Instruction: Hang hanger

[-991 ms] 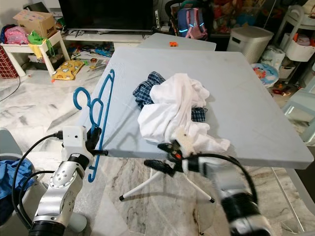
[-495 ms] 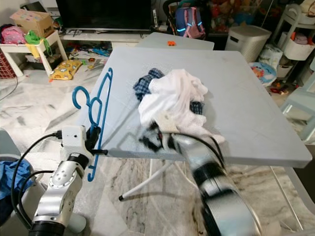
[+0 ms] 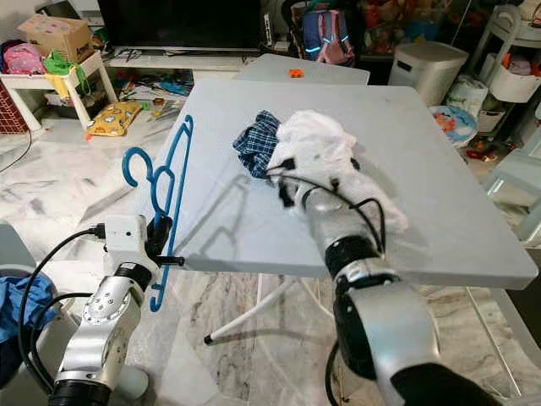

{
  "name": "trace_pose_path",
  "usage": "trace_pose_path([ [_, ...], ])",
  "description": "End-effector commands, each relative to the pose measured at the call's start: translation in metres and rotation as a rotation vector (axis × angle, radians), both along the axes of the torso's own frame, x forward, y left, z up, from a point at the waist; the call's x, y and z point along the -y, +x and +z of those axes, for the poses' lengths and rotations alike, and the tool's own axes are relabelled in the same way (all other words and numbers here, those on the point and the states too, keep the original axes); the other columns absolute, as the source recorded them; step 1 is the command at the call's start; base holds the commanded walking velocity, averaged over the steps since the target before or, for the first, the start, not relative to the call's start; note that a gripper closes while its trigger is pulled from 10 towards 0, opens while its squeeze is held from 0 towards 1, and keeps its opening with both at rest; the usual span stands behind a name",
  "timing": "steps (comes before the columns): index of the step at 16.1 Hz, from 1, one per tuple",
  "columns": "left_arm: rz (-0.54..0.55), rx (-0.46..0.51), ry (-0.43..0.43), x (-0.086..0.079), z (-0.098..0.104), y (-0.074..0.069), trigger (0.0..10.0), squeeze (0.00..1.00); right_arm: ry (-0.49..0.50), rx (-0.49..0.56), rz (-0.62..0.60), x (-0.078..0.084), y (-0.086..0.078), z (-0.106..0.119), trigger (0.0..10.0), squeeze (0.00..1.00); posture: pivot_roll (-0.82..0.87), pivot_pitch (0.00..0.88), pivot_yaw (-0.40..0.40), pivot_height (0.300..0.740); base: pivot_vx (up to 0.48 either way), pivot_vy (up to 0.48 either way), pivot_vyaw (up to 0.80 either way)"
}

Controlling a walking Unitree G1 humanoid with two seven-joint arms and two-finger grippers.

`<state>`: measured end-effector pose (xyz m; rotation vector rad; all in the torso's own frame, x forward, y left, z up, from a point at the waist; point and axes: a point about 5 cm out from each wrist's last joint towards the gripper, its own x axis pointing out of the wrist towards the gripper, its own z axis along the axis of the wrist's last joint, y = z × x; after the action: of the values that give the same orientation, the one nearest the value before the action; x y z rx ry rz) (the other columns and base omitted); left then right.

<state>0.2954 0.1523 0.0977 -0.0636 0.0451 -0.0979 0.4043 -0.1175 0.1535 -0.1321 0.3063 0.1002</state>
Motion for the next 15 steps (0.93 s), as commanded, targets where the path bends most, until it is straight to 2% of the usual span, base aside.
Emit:
trace_pose_path([
  [1, 0.013, -0.036, 0.012, -0.002, -0.006, 0.0, 10.0, 0.0, 0.023, 0.014, -0.022, 0.004, 0.002, 0.004, 10.0, 1.0, -0.08, 0.0, -0.044, 0.74, 0.0, 0.0, 0.0],
  [5, -0.001, -0.033, 0.021, -0.002, -0.005, 0.0, 10.0, 0.0, 0.083, 0.076, 0.116, 0.007, 0.001, 0.006, 10.0, 1.0, -0.08, 0.0, -0.042, 0.74, 0.0, 0.0, 0.0],
  [6, -0.011, -0.036, 0.032, -0.003, -0.006, -0.001, 10.0, 0.0, 0.067, 0.098, 0.139, 0.014, -0.001, 0.006, 10.0, 1.0, -0.08, 0.0, -0.038, 0.74, 0.0, 0.0, 0.0],
  [7, -0.034, -0.03, 0.068, -0.004, -0.006, -0.002, 10.0, 0.0, 0.086, 0.121, 0.164, 0.023, -0.002, 0.006, 10.0, 1.0, -0.08, 0.0, -0.036, 0.74, 0.0, 0.0, 0.0],
  [8, -0.074, -0.008, 0.121, -0.003, -0.004, -0.005, 10.0, 0.0, 0.062, 0.161, 0.199, 0.035, -0.005, 0.01, 10.0, 1.0, -0.08, 0.0, -0.028, 0.74, 0.0, 0.0, 0.0],
  [10, -0.118, 0.013, 0.122, -0.001, 0.003, -0.008, 10.0, 0.0, 0.037, 0.252, 0.218, 0.053, -0.009, 0.021, 10.0, 1.0, -0.09, 0.0, -0.015, 0.74, 0.0, 0.0, 0.0],
  [11, -0.11, 0.036, 0.122, -0.001, 0.009, -0.008, 10.0, 0.0, 0.044, 0.289, 0.21, 0.056, -0.011, 0.025, 10.0, 1.0, -0.09, 0.0, -0.005, 0.74, 0.0, 0.0, 0.0],
  [12, -0.109, 0.05, 0.123, 0.0, 0.013, -0.008, 10.0, 0.0, 0.043, 0.318, 0.204, 0.058, -0.013, 0.027, 10.0, 0.91, -0.09, 0.0, 0.0, 0.74, 0.0, 0.0, 0.0],
  [14, -0.119, 0.075, 0.11, 0.007, 0.019, -0.013, 10.0, 0.0, 0.065, 0.398, 0.195, 0.057, -0.026, 0.03, 10.0, 0.0, -0.09, 0.0, 0.01, 0.74, 0.0, 0.0, 0.0],
  [15, -0.128, 0.081, 0.113, 0.012, 0.019, -0.018, 10.0, 0.0, 0.073, 0.415, 0.178, 0.056, -0.033, 0.029, 10.0, 0.0, -0.08, 0.0, 0.012, 0.74, 0.0, 0.0, 0.0],
])
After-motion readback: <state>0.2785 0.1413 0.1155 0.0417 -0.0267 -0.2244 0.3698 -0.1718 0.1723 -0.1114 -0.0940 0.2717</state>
